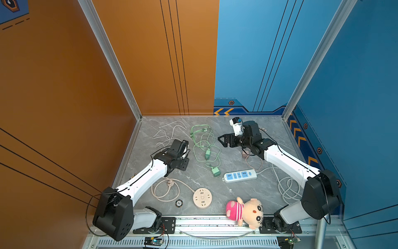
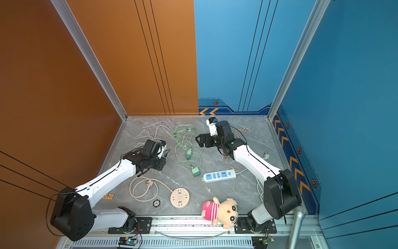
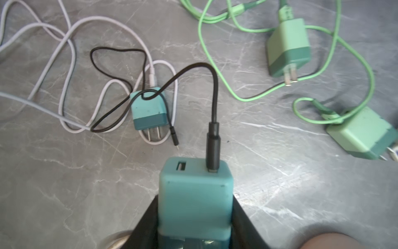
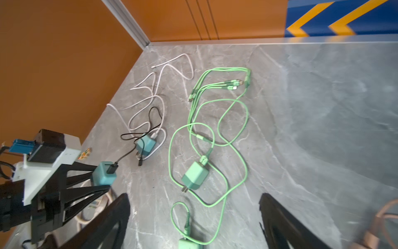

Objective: Insert plugs into power strip
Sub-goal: Pick up the plug from the middle-left of the table, then pass the plug.

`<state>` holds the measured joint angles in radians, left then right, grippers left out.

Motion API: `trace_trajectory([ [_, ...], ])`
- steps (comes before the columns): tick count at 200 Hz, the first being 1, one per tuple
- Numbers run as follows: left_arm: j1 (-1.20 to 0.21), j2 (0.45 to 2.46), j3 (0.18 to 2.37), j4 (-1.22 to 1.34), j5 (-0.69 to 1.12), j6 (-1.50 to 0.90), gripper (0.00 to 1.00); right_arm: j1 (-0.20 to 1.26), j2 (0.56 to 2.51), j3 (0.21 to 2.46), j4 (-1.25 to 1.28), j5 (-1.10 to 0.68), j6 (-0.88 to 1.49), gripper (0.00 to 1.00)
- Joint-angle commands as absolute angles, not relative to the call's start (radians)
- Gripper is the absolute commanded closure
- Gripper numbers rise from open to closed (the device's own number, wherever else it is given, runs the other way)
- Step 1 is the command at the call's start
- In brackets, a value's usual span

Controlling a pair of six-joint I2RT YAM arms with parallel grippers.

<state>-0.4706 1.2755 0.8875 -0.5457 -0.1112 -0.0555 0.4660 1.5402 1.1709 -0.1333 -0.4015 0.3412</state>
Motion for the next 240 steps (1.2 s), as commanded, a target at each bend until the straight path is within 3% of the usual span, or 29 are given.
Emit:
trace_trajectory([
  [1,-0.525,1.206,0.859,-0.548,-0.134,-0.02,0.68,0.476,1.591,1.197,-0.075,-0.64,0.445,0.11],
  [62,-0.595,1.078,0.837,-0.518,-0.092,0.03,0.66,0.495,1.682,1.225,-0.027,-0.896,0.497,0.15],
  [150,-0.647,1.055,0.825,-0.481,-0.132,0.062,0.66,0.566,1.707,1.226,-0.017,-0.976,0.506,0.21],
  [240,-0.649,1.003,0.788,-0.443,-0.096,0.084,0.65,0.596,1.725,1.23,-0.082,-1.005,0.462,0.33],
])
